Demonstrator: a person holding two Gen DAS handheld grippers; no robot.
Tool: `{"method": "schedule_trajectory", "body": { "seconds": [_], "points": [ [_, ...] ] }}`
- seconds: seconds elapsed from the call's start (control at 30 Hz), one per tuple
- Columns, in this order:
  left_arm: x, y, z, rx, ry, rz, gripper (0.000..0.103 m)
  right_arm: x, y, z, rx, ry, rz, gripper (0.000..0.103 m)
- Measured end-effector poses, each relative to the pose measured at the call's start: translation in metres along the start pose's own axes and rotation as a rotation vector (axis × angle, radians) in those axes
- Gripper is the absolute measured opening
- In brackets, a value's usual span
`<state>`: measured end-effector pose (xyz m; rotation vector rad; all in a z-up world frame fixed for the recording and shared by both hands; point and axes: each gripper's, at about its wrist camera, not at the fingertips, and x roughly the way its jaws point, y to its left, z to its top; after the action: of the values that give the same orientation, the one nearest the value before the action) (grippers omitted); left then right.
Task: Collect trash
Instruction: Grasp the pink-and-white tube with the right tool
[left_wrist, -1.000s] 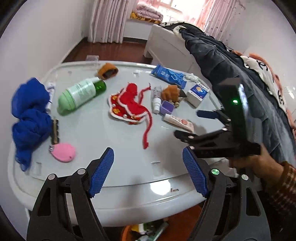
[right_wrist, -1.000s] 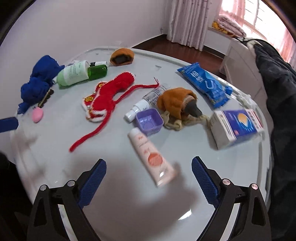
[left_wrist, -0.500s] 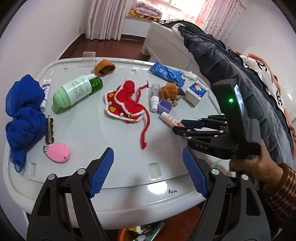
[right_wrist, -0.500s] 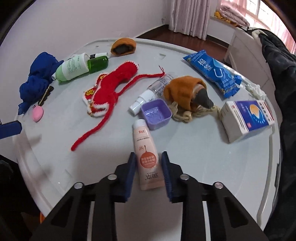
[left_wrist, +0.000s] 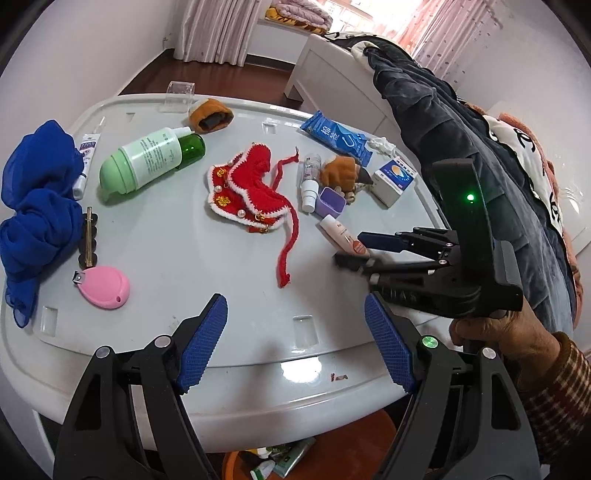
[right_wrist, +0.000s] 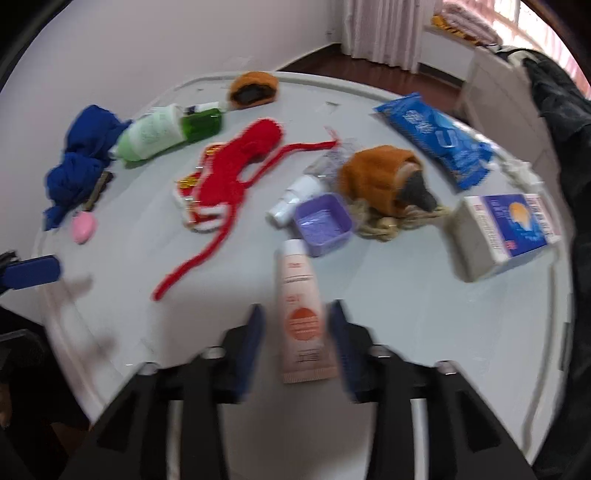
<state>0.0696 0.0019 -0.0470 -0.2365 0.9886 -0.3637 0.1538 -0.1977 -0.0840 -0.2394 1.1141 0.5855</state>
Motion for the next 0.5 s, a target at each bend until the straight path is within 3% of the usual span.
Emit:
{"method": "schedule_trajectory", "body": {
  "seconds": [0.03,0.07,0.1,0.17,0.23,0.27,0.33,0.37,0.5],
  "points": [
    [0.000,0.000,0.000,0.000,0.002,-0.002,0.075,0.007,0.015,-0.003,-0.069,0.020,-0.026,0.095],
    [0.000,0.000,0.000,0.000,0.004,-0.004,0.075,0.009,0.023,-0.004,-0.110,0.013,-0.063,0.097],
    [0.001,0.001,0.000,0.000,0.006,-0.005,0.075,0.008,0.022,-0.002,-0.071,-0.005,-0.044,0.097],
    [0.000,0.001,-0.001,0.001,0.004,-0.007,0.075,0.006,0.018,0.001,-0.033,-0.025,-0.058,0.087],
    [-0.003,0.003,0.000,-0.002,-0.006,-0.008,0.075,0.002,0.013,0.004,-0.015,-0.046,-0.049,0.063],
    [-0.003,0.003,0.000,-0.004,-0.008,-0.010,0.075,0.001,0.009,0.005,0.004,-0.048,-0.039,0.060],
    [-0.005,0.005,0.001,-0.013,-0.012,-0.018,0.075,0.000,0.002,0.005,0.041,-0.061,-0.012,0.031],
    [-0.005,0.005,0.001,-0.013,-0.012,-0.018,0.075,-0.001,-0.001,0.005,0.066,-0.064,0.016,0.026],
    [-0.004,0.007,0.001,-0.015,-0.004,-0.004,0.075,-0.004,0.012,0.004,0.029,-0.075,-0.041,0.023]
  ]
}}
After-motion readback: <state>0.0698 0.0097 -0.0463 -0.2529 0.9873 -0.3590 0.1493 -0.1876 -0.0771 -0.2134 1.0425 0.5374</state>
